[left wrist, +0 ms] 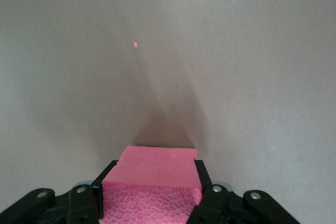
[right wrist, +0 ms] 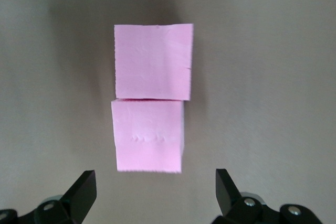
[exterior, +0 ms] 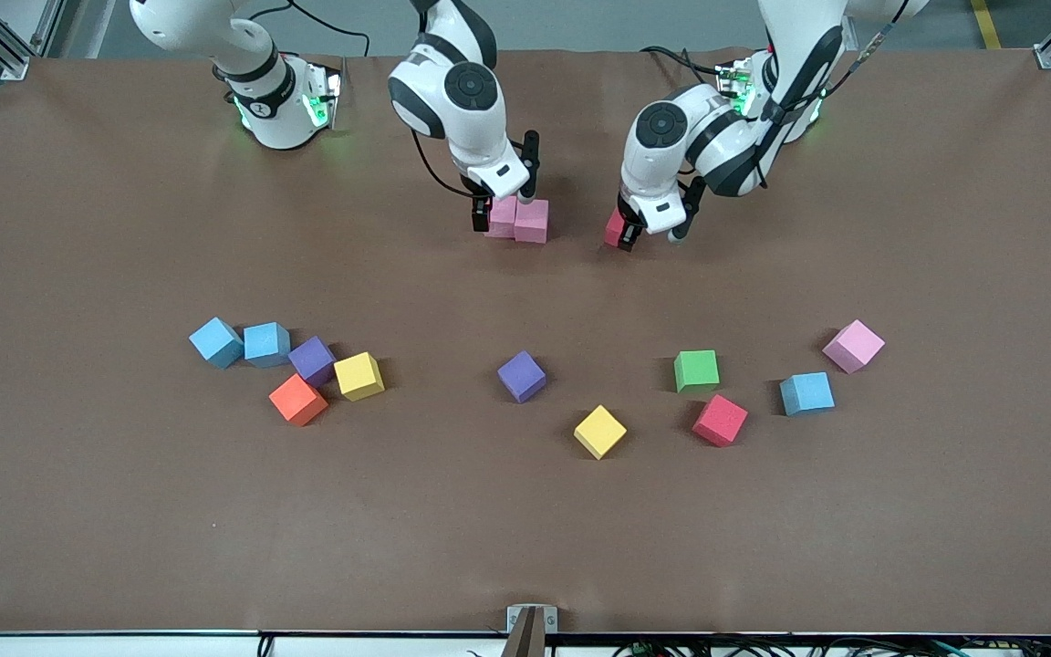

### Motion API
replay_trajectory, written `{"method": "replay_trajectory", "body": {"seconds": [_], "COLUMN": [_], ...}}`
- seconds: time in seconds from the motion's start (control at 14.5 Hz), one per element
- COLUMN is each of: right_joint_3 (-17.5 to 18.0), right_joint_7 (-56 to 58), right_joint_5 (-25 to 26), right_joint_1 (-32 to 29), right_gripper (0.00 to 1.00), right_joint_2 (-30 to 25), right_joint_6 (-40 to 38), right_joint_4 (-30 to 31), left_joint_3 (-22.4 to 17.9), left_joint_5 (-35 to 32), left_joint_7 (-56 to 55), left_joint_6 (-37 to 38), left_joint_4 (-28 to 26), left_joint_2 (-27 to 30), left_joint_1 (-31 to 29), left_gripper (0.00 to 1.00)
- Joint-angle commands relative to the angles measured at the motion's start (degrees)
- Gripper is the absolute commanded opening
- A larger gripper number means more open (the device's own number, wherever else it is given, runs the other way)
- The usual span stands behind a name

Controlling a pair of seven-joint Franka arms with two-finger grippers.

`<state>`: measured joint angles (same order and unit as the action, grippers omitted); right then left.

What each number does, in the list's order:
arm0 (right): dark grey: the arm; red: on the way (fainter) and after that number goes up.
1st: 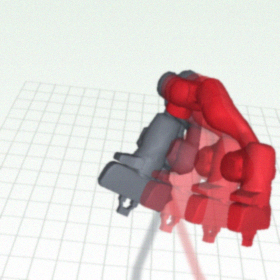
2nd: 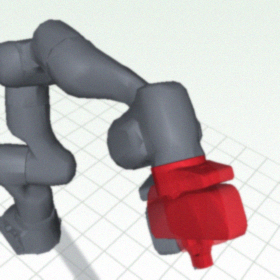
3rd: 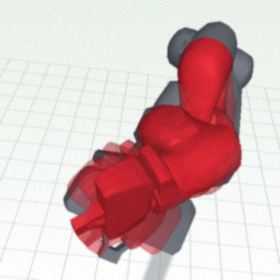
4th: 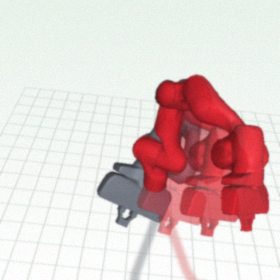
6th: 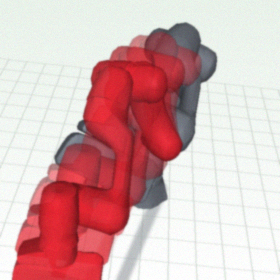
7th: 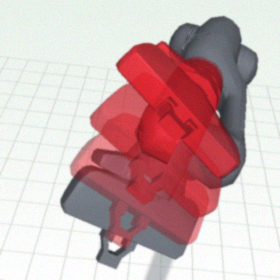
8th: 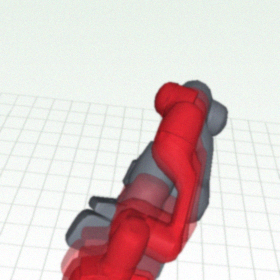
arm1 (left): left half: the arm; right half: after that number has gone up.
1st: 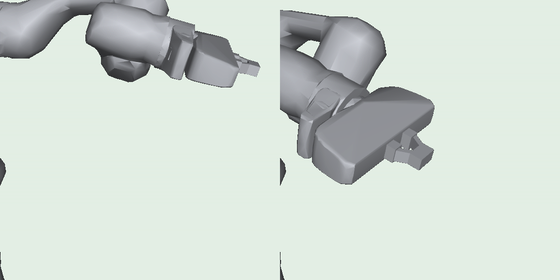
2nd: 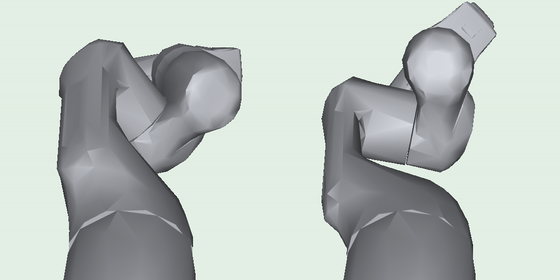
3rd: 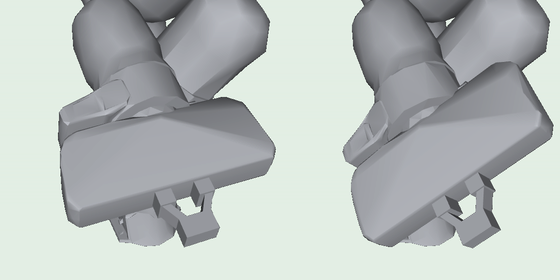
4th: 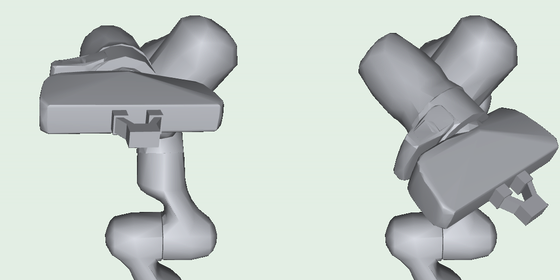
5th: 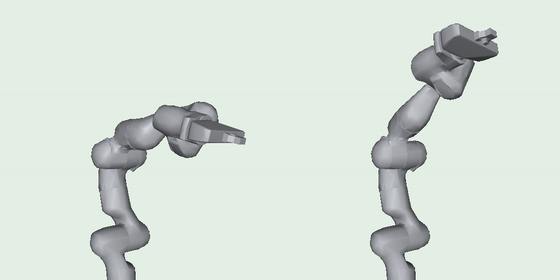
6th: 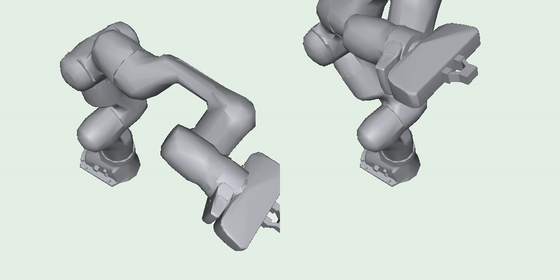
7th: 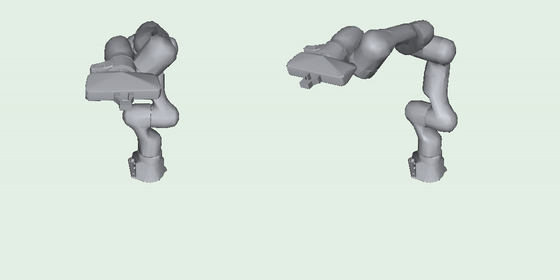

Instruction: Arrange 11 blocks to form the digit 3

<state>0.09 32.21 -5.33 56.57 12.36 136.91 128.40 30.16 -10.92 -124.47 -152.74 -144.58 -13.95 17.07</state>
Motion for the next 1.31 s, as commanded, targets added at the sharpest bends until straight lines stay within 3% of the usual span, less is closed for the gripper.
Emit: {"method": "replay_trajectory", "body": {"seconds": [0.0, 0.35, 0.69, 0.9, 1.24], "right_joint_3": [-0.2, -0.5, -0.4, -0.4, -0.5], "right_joint_7": [0.0, 0.0, 0.0, -1.4, -16.5], "right_joint_5": [0.0, 0.0, 0.1, -0.5, -0.6], "right_joint_1": [-5.0, -20.4, -30.8, -34.6, -36.0], "right_gripper": [1.00, 1.00, 1.00, 1.00, 1.00], "right_joint_2": [-3.9, -3.1, 2.5, 5.6, 10.6], "right_joint_6": [-5.0, -22.8, -23.3, -21.4, -13.6], "right_joint_4": [-0.2, -14.1, -22.5, -23.2, -22.6], "left_joint_3": [0.3, 0.3, 0.3, 0.3, 0.3], "left_joint_5": [0.6, 0.7, 0.7, 0.9, 0.7], "left_joint_7": [-6.4, -16.8, -29.5, -32.5, -36.0], "left_joint_6": [0.3, 0.4, 1.6, 4.3, 7.0], "left_joint_4": [3.2, 4.7, 9.8, 13.7, 13.7], "left_joint_2": [-1.0, -1.3, -4.6, -7.7, -8.0], "left_joint_1": [2.5, 4.2, 5.4, 6.0, 9.1], "left_gripper": [0.24, 0.21, 0.20, 0.20, 0.21]}}
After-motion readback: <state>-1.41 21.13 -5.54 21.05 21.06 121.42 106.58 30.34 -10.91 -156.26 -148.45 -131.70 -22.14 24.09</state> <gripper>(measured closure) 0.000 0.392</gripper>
